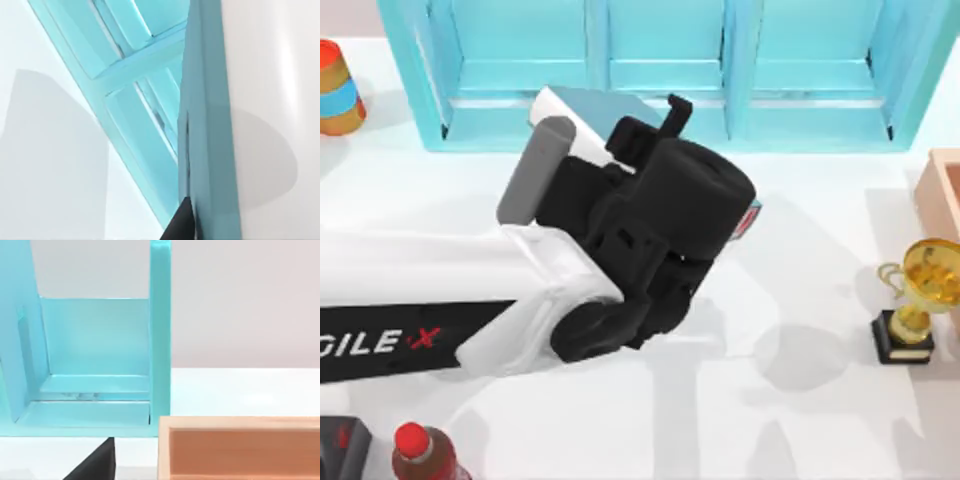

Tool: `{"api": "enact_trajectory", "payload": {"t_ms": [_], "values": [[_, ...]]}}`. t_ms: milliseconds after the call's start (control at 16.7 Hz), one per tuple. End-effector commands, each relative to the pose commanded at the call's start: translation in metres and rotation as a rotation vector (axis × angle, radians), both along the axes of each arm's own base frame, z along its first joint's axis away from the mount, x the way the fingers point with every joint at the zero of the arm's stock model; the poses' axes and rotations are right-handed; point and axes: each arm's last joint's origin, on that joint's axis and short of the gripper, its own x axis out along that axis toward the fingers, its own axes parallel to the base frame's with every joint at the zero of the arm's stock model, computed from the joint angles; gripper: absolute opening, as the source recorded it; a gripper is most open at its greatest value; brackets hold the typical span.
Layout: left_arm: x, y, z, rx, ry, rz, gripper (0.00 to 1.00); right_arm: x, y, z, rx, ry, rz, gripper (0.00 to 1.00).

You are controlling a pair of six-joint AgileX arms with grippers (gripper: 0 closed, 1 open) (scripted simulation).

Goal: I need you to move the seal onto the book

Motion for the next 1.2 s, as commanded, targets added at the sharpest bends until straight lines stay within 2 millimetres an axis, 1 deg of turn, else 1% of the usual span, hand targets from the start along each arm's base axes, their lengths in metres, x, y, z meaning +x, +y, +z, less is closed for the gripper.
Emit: {"api": "enact_trajectory", "payload": {"t_ms": [180, 300, 480, 600, 720, 840, 1200], "values": [[-0.015, -0.031, -0.023, -0.141, 0.002, 0.108, 0.00, 0.000, 0.000, 0.000, 0.000, 0.000, 0.000, 1.00], [-0.025, -0.050, -0.035, -0.227, -0.021, 0.168, 0.00, 0.000, 0.000, 0.000, 0.000, 0.000, 0.000, 1.00], [-0.038, -0.073, -0.048, -0.334, -0.073, 0.233, 0.00, 0.000, 0.000, 0.000, 0.000, 0.000, 0.000, 1.00], [-0.045, -0.085, -0.055, -0.382, -0.108, 0.259, 0.00, 0.000, 0.000, 0.000, 0.000, 0.000, 0.000, 1.00], [-0.051, -0.093, -0.060, -0.407, -0.136, 0.274, 0.00, 0.000, 0.000, 0.000, 0.000, 0.000, 0.000, 1.00], [-0.054, -0.098, -0.064, -0.414, -0.151, 0.279, 0.00, 0.000, 0.000, 0.000, 0.000, 0.000, 0.000, 1.00], [-0.052, -0.096, -0.066, -0.405, -0.148, 0.284, 0.00, 0.000, 0.000, 0.000, 0.000, 0.000, 0.000, 1.00]]}}
